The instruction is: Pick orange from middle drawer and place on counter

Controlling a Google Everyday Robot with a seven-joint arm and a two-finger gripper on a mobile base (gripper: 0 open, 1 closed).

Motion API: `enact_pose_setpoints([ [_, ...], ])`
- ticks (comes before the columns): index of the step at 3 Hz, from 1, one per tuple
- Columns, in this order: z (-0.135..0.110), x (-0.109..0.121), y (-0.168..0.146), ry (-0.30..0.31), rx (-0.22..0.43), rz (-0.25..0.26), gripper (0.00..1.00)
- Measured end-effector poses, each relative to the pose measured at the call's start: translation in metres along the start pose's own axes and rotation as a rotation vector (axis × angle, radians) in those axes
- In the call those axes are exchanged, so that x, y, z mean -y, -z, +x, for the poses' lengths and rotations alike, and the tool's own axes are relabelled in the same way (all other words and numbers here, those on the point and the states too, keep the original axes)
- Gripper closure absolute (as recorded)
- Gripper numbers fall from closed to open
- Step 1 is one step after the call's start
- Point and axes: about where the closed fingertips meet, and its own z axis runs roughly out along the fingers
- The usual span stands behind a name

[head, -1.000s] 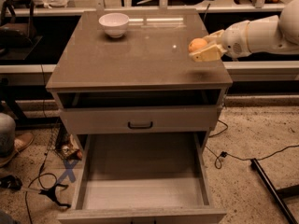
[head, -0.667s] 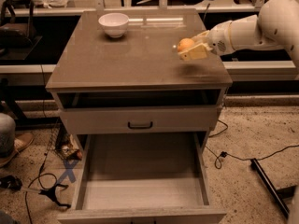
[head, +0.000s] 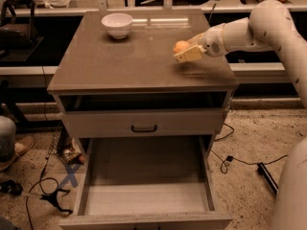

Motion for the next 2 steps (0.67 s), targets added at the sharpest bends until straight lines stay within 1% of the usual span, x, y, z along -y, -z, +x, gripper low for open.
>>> enact_pose_setpoints([
  [2, -0.0045, 0.0018, -0.0220, 0.004, -0.008, -0.018, 0.35],
])
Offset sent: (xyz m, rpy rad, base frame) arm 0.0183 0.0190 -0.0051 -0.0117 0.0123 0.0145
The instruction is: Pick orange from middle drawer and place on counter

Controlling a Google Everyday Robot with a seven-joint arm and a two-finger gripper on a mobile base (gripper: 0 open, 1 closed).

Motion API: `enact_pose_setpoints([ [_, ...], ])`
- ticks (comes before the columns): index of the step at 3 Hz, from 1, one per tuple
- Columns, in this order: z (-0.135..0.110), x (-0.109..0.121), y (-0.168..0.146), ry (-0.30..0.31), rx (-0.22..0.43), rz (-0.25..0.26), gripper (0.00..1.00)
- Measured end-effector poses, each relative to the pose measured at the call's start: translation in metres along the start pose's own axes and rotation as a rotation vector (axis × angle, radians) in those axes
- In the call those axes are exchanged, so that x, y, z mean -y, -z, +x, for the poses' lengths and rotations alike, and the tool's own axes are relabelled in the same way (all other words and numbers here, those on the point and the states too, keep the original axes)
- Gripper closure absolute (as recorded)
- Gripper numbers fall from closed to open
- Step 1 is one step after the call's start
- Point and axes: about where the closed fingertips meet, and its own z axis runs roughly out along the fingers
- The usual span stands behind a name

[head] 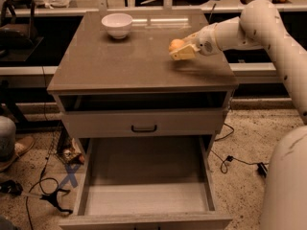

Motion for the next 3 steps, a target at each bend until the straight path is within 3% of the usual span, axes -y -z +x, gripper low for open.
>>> enact_pose_setpoints([
  [1, 0.0000, -0.0003, -0.0056, -0.001, -0.004, -0.010, 0.13],
  [2, 0.0014, -0.0009, -0.0070, -0.003, -0.003, -0.016, 0.00],
  [3, 0.0023, -0.0013, -0.0062, -0.004, -0.001, -0.017, 0.00],
])
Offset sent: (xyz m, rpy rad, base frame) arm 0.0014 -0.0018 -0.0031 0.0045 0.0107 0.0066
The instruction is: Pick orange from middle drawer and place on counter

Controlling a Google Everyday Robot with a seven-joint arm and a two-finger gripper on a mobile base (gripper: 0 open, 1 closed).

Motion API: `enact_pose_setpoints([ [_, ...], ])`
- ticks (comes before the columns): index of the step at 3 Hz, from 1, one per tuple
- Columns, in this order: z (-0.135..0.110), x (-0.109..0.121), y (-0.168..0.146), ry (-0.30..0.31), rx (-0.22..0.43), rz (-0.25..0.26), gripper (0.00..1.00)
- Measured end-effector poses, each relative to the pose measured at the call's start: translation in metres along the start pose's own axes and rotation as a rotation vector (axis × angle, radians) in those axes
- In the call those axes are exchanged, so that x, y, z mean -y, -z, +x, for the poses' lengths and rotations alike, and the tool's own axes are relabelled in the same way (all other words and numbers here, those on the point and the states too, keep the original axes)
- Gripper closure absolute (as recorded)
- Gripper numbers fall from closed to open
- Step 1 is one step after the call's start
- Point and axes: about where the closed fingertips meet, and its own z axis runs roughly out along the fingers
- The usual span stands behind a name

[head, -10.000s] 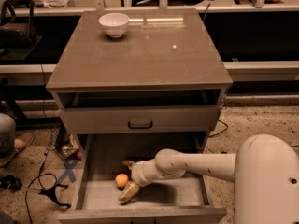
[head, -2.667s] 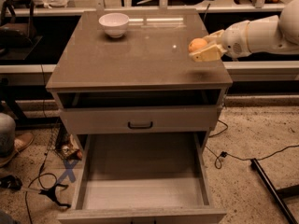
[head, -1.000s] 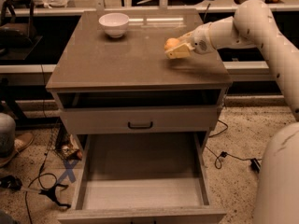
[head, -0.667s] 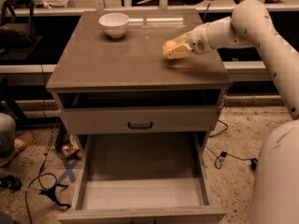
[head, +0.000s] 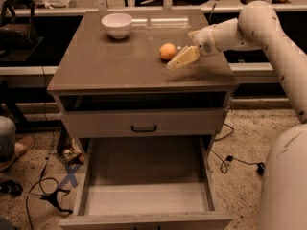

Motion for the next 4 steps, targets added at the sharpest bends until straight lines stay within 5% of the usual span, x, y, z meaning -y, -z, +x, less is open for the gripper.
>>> enact_pose_setpoints([
  [2, 0.000, 0.005, 0.036, -0.007, 0.058, 0.040, 0.00],
  [4, 0.013, 0.020, 0.119, -0.043, 0.151, 0.158, 0.00],
])
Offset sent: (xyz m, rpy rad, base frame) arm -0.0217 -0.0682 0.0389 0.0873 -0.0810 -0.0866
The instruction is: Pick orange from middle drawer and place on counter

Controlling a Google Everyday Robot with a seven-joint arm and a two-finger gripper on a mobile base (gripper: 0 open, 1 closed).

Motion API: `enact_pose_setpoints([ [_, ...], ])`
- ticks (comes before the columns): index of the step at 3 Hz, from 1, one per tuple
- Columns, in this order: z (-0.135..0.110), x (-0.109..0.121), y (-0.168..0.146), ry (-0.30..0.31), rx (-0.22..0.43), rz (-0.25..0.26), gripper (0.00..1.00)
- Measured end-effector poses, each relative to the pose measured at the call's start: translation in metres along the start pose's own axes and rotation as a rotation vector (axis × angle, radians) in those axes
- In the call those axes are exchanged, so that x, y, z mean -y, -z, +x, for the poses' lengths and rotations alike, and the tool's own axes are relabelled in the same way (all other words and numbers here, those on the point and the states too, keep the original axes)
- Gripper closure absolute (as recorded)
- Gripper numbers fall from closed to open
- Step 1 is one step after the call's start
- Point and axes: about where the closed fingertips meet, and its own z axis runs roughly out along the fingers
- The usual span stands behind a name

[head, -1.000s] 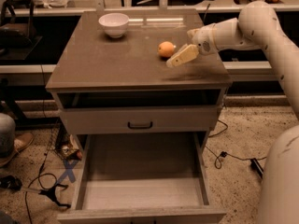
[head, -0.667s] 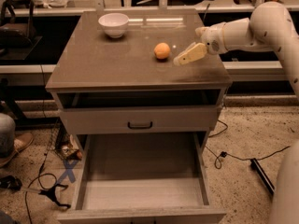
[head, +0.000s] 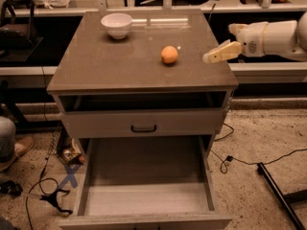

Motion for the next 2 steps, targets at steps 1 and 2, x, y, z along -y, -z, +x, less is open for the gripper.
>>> enact_pose_setpoints([
  [1, -0.001, 0.014, 0.038, -0.005, 0.026, 0.061, 0.00],
  [2, -0.010, 0.029, 0.076, 0.020, 0.048, 0.131, 0.00],
])
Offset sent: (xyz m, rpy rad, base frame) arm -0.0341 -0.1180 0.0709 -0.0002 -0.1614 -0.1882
